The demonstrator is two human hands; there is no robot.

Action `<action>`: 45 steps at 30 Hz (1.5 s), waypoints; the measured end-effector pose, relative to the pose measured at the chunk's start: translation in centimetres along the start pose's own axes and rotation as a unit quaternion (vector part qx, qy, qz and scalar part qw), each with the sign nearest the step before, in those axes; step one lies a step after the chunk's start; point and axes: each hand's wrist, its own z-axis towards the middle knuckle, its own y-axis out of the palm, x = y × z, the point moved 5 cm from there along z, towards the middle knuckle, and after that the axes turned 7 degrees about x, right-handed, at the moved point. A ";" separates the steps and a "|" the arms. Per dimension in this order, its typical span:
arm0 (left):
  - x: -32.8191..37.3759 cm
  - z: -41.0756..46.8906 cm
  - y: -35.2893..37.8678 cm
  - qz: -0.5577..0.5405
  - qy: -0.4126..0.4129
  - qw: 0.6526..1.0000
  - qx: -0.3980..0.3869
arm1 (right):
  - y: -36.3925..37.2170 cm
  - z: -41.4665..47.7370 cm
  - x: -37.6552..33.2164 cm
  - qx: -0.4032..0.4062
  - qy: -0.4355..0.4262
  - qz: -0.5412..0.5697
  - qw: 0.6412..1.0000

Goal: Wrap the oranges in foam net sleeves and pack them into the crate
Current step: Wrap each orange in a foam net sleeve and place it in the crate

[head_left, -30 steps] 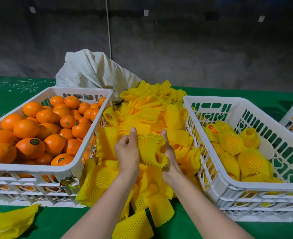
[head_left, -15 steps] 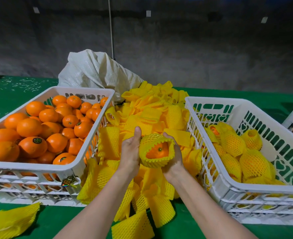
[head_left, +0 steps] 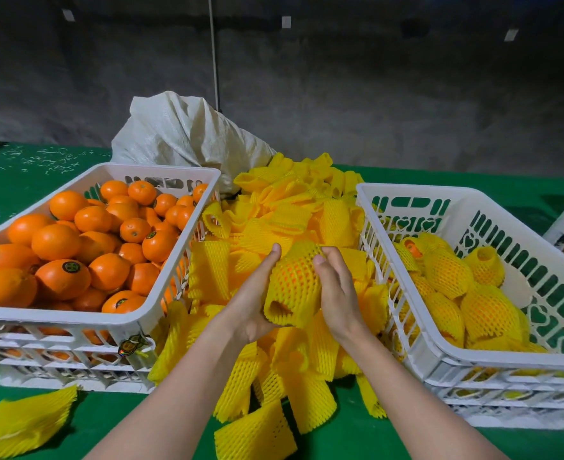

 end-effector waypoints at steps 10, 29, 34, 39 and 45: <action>-0.2 0.0 0.3 0.011 0.029 0.997 -0.065 | -1.2 0.6 -0.4 0.014 -0.020 -0.060 0.998; 1.3 -1.5 2.7 -0.021 0.144 0.989 0.004 | -0.4 -2.4 -0.6 -0.055 -0.111 -0.170 0.978; 1.0 -1.4 6.0 -0.134 0.071 0.987 -0.055 | -2.9 -2.4 -2.1 0.019 -0.137 -0.150 0.979; 0.0 -0.2 9.6 -0.093 0.108 0.990 -0.015 | -7.6 -0.7 -4.2 0.074 -0.164 -0.144 0.973; -0.9 1.9 15.1 0.081 0.274 0.955 0.083 | -15.5 1.6 -4.4 0.129 -0.130 -0.130 0.974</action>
